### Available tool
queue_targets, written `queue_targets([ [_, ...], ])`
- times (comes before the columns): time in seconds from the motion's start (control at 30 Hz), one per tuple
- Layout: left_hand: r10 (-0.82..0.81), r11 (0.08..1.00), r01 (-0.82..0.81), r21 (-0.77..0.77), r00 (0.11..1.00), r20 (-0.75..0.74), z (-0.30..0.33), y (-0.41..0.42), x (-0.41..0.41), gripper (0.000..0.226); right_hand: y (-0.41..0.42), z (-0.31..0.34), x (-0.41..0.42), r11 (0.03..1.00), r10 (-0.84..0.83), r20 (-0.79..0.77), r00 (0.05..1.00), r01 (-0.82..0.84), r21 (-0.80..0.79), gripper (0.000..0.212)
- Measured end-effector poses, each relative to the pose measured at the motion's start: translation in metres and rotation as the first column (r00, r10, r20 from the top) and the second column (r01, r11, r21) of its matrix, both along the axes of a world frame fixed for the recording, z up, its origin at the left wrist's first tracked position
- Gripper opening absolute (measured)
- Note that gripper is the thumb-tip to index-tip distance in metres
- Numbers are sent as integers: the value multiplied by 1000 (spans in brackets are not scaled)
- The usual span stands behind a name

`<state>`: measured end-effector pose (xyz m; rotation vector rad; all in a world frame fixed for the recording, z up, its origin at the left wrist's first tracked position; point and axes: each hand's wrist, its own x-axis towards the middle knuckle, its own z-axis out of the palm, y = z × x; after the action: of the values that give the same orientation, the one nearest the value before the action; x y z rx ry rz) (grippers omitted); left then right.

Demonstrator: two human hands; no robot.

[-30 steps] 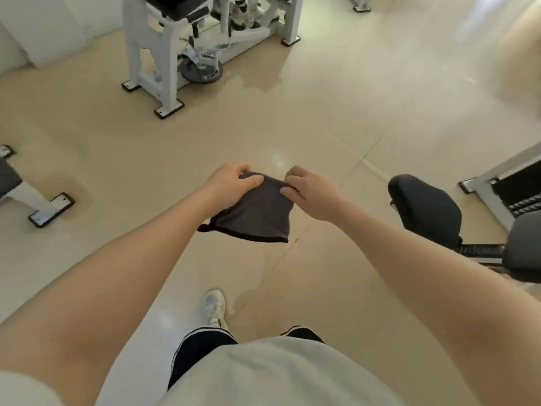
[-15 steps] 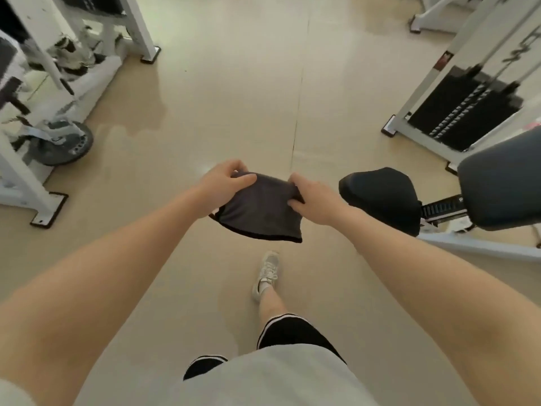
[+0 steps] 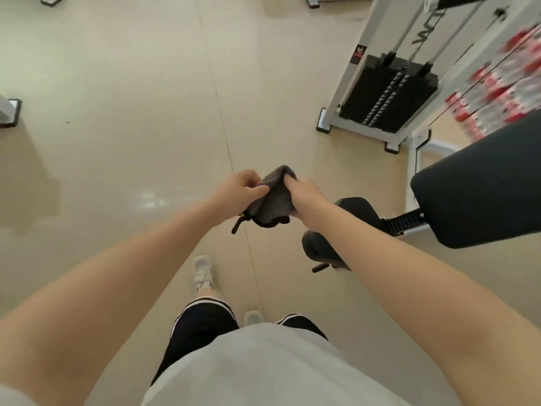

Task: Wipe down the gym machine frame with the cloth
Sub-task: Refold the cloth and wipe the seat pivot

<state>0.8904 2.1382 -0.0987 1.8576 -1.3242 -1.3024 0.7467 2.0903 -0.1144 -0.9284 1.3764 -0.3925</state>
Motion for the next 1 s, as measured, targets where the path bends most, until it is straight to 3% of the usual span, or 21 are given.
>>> queue_targets([
  [0.1, -110, 994, 110, 23, 994, -24, -12, -71, 5, 8, -50, -6, 9, 974, -214, 253, 943, 187, 129, 22],
  [0.17, -191, 981, 192, 17, 981, -42, -20, -120, 14, 5, -84, -10, 18, 973, -231, 300, 925, 212, 97, 20],
  [0.27, -351, 935, 352, -53, 936, 24, -26, -197, 32, 14, -142, -15, 46, 956, -287, 236, 928, 294, 8, 21],
  [0.4, -397, 915, 398, -70, 917, 26, -36, -284, 59, 18, -214, -17, 84, 914, -403, 184, 897, 404, 32, 30],
  [0.53, -454, 889, 454, -65, 891, 9, -53, -352, 53, 28, -268, -37, 90, 826, -561, 168, 811, 562, 42, 12],
  [0.63, -533, 845, 529, -73, 845, -44, -73, -392, 29, 30, -302, -59, 70, 723, -690, 125, 712, 683, 102, 9],
  [0.77, -640, 768, 637, -68, 768, -32, -109, -438, -11, 18, -339, -90, 27, 633, -773, 183, 607, 755, 170, 19],
  [0.9, -684, 725, 687, -46, 711, -160, -149, -472, -56, 11, -366, -125, -19, 568, -822, 96, 561, 799, 196, 17],
  [1.0, -728, 668, 744, -8, 652, -212, -190, -492, -83, 18, -381, -160, -46, 586, -803, 19, 595, 784, 207, 24],
])
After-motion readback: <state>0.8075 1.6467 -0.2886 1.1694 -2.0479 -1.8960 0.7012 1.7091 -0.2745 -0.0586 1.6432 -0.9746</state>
